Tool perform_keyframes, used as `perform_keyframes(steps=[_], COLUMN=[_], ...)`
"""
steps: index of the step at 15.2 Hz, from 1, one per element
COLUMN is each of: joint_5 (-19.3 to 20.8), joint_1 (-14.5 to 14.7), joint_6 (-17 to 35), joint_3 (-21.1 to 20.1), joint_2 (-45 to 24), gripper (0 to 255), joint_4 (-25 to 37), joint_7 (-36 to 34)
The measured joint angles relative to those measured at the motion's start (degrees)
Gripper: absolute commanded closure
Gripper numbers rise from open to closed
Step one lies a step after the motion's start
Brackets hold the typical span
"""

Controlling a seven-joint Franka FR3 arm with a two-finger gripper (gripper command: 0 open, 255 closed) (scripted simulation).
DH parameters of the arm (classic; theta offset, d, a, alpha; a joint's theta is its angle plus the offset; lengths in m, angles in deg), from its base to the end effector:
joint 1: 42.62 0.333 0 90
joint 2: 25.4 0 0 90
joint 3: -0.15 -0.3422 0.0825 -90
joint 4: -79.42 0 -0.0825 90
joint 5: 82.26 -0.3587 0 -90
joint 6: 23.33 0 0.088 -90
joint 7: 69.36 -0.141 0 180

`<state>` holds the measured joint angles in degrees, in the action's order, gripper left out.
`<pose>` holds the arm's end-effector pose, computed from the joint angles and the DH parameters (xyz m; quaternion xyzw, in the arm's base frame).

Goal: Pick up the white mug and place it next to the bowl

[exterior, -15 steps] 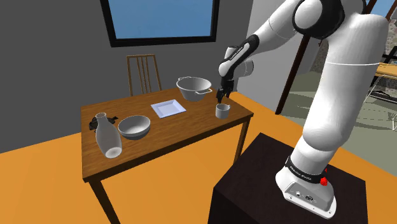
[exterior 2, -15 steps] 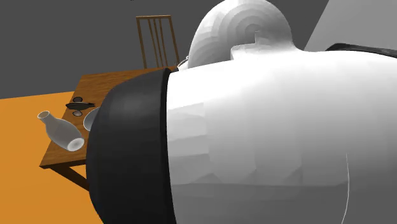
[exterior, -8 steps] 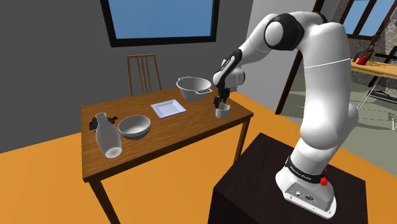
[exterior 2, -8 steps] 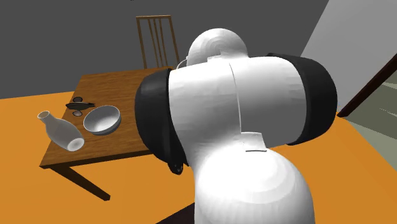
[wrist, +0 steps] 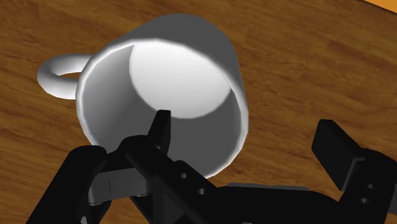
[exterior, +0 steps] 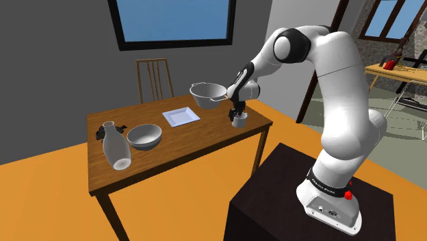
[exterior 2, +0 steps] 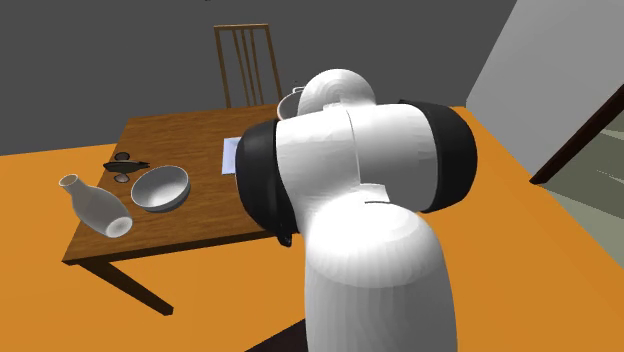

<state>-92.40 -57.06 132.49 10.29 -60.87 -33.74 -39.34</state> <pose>0.5722 -0.2613 0.1773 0.9974 -0.0111 0.0586 0.0396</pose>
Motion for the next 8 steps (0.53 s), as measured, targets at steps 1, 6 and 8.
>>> perform_keyframes(steps=[1, 6, 8], joint_5=[-0.2, -0.4, -0.4], joint_1=[-0.2, -0.5, -0.5], joint_6=[0.4, 1.0, 1.0], joint_3=[-0.2, -0.5, -0.5], joint_2=[-0.7, -1.9, -1.9], gripper=[0, 0, 0], joint_4=[0.3, 0.9, 0.9], joint_7=[0.2, 0.3, 0.3])
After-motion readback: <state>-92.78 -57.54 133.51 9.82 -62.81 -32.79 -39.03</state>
